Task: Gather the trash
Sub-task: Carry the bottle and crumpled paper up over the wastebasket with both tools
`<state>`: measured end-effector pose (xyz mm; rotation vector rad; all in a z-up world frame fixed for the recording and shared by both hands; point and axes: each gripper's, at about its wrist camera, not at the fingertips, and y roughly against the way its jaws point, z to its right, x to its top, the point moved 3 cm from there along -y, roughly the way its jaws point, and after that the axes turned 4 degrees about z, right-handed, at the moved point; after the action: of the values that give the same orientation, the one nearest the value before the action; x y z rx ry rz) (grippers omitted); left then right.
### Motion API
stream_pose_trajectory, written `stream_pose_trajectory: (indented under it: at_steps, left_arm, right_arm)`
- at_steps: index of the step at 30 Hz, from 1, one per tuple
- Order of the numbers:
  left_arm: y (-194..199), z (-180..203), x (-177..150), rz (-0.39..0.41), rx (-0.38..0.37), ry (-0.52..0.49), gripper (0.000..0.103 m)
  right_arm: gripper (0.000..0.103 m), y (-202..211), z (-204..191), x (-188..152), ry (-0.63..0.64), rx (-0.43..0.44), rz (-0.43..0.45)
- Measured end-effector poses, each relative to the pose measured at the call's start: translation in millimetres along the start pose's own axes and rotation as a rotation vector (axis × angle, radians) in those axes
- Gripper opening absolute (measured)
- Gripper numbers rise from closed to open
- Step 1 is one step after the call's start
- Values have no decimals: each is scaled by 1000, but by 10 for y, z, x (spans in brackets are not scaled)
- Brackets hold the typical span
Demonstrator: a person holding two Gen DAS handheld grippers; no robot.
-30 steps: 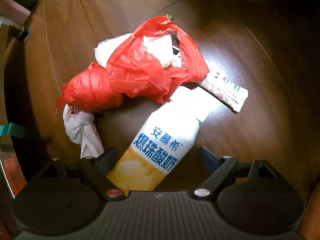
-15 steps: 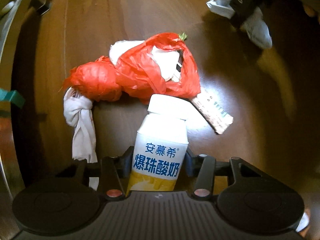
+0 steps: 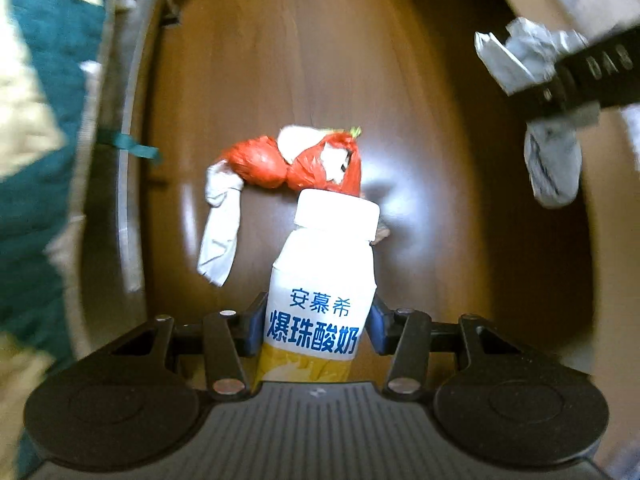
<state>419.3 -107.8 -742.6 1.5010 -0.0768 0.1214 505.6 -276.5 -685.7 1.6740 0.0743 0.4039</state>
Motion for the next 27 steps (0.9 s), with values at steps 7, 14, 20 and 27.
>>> stream_pose_trajectory:
  at_steps: [7,14,20,27]
  left_arm:
    - [1446,-164,61,58,-29,62,47]
    - [2842,-395,206,150,-75,147,46]
    - [3793,-618,245,194,-98,193,46]
    - [4684,-1075,229,262,-139,279,46]
  right_arm:
    - [18,1320,-471,108,46,52,12]
    - [17,2558,-1010,304,132,111,67]
    - [17,3449,-1553,460,223,155,121]
    - [18,4025,-2115,619,292,199,165]
